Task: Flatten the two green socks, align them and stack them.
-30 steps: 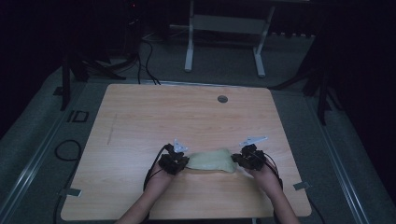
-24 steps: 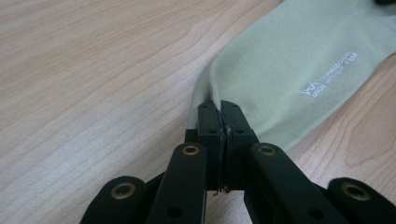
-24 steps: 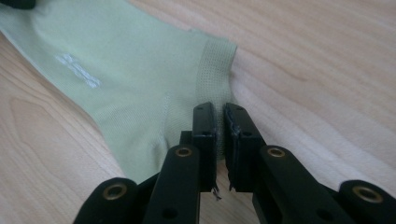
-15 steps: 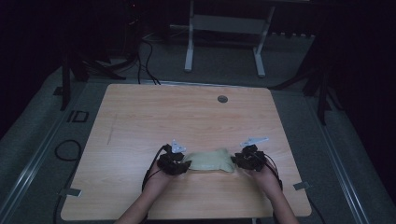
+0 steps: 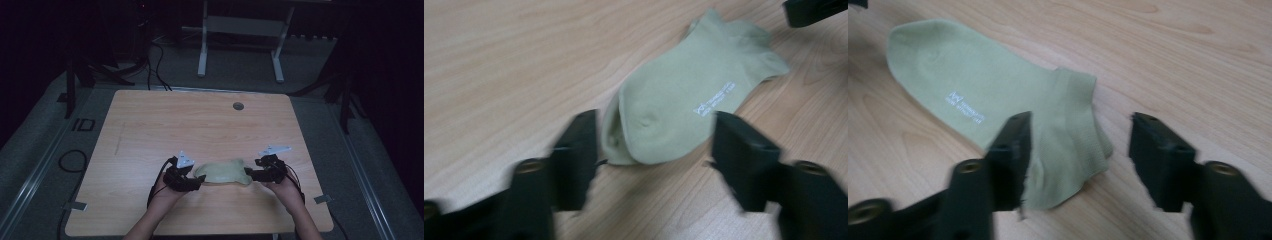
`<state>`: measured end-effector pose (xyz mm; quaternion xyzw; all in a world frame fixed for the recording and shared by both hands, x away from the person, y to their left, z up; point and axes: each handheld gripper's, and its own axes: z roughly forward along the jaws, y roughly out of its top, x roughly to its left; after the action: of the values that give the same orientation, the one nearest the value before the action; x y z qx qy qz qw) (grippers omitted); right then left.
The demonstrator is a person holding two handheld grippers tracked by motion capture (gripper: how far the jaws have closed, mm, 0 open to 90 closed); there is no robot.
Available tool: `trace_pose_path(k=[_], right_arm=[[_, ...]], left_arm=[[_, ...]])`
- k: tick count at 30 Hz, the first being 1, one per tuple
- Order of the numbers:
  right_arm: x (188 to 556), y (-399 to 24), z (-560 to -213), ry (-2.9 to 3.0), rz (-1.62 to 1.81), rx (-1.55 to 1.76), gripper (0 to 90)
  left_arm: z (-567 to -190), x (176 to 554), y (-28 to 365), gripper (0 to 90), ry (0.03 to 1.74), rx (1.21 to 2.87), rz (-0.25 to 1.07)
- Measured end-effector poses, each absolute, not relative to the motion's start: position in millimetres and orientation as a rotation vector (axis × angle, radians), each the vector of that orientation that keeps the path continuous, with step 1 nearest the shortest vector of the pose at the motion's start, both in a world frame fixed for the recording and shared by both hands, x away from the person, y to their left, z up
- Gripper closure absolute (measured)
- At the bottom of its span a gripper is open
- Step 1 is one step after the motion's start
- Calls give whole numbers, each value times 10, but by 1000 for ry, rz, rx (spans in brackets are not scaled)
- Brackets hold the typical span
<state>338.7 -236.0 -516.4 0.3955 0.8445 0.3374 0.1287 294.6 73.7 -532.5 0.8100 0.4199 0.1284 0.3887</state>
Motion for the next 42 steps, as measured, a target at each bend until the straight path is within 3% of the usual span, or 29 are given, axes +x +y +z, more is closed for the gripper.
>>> trace_pose_path(k=[4, 6, 9, 15, 42], right_arm=[[3395, -2348, -5148, 2438, 1009, 1156, 243], [3399, -2352, -5157, 2453, 1044, 1157, 156], [3383, -2351, -5176, 2460, 1041, 1140, 135], [3375, -2400, -5185, 2417, 1103, 1175, 136], [3266, -2695, -5336, 2396, 1029, 1218, 141]], left_arm=[[-5360, 2983, 732, 119, 1066, 2084, 316], [-5375, 2988, 730, 74, 1075, 2061, 332], [-5378, 2987, 734, 18, 1082, 2047, 361], [-5373, 2948, 795, 18, 1074, 2037, 424], [-5403, 2778, 1143, 18, 1107, 1985, 460]])
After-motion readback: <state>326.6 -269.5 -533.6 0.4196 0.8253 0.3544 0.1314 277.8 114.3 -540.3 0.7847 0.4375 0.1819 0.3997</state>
